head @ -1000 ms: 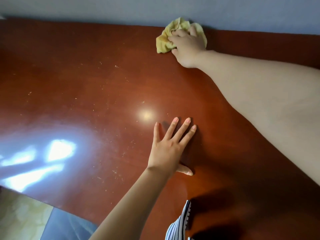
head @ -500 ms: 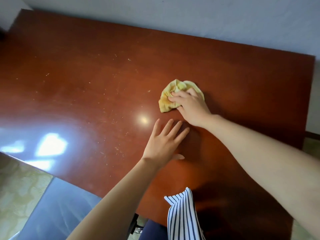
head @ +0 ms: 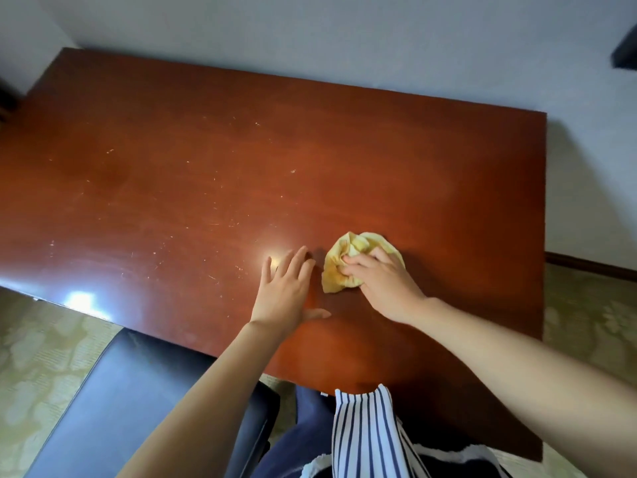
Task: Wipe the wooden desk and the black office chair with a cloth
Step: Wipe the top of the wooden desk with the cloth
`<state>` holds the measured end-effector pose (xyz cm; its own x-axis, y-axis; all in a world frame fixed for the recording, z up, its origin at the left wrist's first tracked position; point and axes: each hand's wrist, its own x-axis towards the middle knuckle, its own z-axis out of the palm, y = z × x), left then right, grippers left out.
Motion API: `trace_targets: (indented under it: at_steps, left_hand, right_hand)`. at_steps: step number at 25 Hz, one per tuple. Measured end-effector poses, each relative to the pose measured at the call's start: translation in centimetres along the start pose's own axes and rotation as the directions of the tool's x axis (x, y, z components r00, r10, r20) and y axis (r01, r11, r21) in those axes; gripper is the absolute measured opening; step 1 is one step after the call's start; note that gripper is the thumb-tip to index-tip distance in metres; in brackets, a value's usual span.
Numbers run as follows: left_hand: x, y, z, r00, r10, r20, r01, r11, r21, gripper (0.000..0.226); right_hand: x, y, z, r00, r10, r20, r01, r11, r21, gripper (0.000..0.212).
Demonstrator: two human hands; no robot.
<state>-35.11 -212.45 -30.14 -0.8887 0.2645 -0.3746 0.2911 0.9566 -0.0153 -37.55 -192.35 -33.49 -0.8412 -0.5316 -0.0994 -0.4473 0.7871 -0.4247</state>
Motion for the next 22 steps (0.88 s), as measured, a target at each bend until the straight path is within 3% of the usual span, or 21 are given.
trace_targets:
  at_steps: [6, 9, 15, 22]
  left_hand:
    - [-1.4, 0.9, 0.6, 0.987, 0.056, 0.149, -0.052, 0.998, -0.028, 0.121]
    - [-1.2, 1.1, 0.4, 0.983, 0.058, 0.173, -0.055, 0.998, -0.026, 0.123]
    - [-1.0, 0.9, 0.5, 0.986, 0.056, 0.159, -0.059, 0.998, 0.014, 0.122]
    - [-1.2, 0.3, 1.9, 0.993, 0.073, 0.089, -0.078, 0.995, 0.057, 0.121]
  right_hand:
    - [-7.3, -2.7, 1.0, 0.982, -0.176, -0.061, 0.178, 0.984, 0.023, 0.036]
    - [-9.5, -1.1, 0.2, 0.978, -0.195, -0.07, 0.195, 0.981, 0.0, 0.035]
    - [-9.5, 2.8, -2.7, 0.993, -0.087, -0.078, 0.08, 0.993, -0.087, 0.053]
    - [-4.2, 6.3, -5.2, 0.974, 0.212, -0.077, -0.216, 0.975, -0.056, 0.046]
